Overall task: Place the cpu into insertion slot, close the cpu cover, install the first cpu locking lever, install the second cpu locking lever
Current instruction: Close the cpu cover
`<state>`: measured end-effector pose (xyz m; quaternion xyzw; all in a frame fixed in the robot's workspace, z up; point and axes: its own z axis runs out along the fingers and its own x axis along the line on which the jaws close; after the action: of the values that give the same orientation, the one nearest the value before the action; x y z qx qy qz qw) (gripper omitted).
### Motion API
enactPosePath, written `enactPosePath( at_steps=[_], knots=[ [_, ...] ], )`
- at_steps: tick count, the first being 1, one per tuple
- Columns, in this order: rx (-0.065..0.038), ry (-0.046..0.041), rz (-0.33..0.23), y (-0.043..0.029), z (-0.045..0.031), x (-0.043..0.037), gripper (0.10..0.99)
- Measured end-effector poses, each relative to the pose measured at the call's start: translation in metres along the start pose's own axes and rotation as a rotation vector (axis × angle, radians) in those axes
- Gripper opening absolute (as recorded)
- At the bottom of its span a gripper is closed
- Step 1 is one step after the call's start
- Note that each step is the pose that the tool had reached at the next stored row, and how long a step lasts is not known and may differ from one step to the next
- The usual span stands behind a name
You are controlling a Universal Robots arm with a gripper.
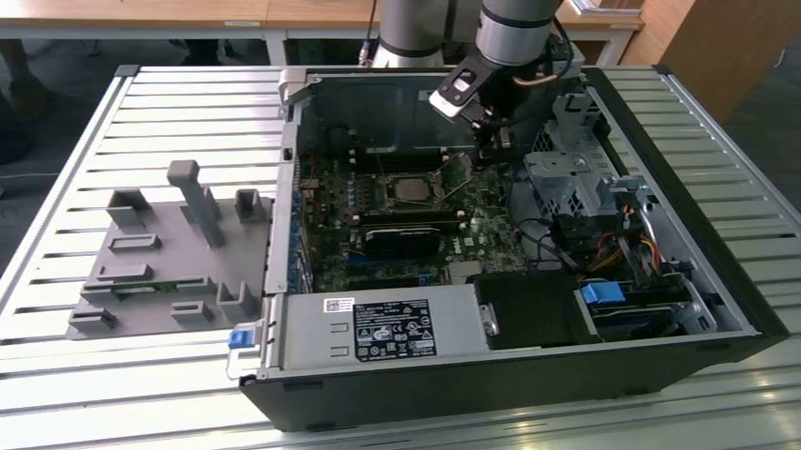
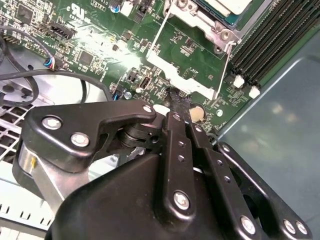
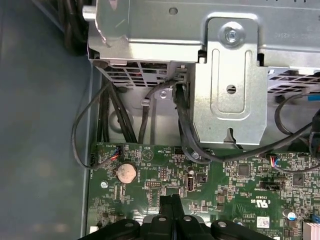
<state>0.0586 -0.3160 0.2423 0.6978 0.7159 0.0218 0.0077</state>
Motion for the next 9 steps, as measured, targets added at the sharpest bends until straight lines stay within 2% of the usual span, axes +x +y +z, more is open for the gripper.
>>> enactPosePath(
  at_steps=[3, 9],
  knots=[
    [0.000, -0.0001, 0.000, -0.0029, 0.0005, 0.0001, 0.106],
    [0.000, -0.0001, 0.000, -0.0154, 0.0009, 0.0004, 0.106]
  ],
)
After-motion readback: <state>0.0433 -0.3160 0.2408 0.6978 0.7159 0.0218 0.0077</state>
